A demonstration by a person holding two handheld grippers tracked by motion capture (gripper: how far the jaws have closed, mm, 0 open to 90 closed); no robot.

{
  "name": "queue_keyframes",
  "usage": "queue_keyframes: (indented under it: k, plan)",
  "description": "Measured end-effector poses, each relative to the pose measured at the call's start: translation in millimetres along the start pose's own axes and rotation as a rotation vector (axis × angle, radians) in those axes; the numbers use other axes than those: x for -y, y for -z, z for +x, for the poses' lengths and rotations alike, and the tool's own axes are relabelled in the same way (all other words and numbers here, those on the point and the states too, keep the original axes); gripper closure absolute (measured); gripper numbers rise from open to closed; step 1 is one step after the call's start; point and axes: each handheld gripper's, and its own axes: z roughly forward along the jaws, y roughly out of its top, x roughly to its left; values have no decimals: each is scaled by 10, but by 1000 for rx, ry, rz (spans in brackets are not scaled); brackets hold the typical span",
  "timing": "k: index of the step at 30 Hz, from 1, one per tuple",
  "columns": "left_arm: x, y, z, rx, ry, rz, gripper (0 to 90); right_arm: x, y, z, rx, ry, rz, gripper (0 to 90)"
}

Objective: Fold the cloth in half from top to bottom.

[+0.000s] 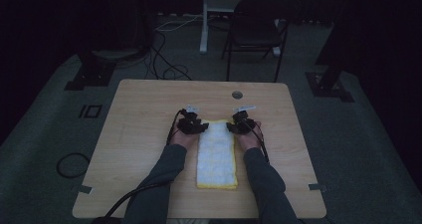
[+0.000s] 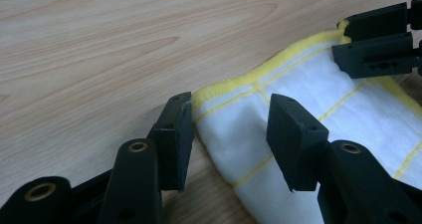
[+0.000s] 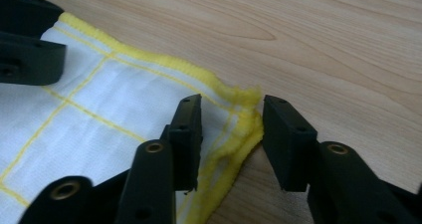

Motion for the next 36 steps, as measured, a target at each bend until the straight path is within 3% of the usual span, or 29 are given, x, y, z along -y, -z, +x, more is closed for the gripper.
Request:
queue_keyframes:
  k: [2, 6, 10, 14, 25, 36]
  plan:
    - [-27, -14, -19, -8, 2, 13, 549, 2, 1, -3, -9, 0, -1, 651]
    - [-44, -9, -23, -39, 6, 31, 644, 4, 1, 19, -43, 10, -3, 802]
    - [-54, -7, -25, -27, 10, 51, 781, 7, -5, 20, -51, 1, -8, 832]
    - [-62, -13, -36, -22, 18, 57, 847, 6, -7, 2, -61, -18, -10, 839]
    - [-98, 3, -47, -34, 0, 55, 863, -23, 40, 1, -49, 0, -36, 844]
    - [-215, 115, -61, -33, -17, 9, 863, -101, 132, -11, -46, 10, -72, 844]
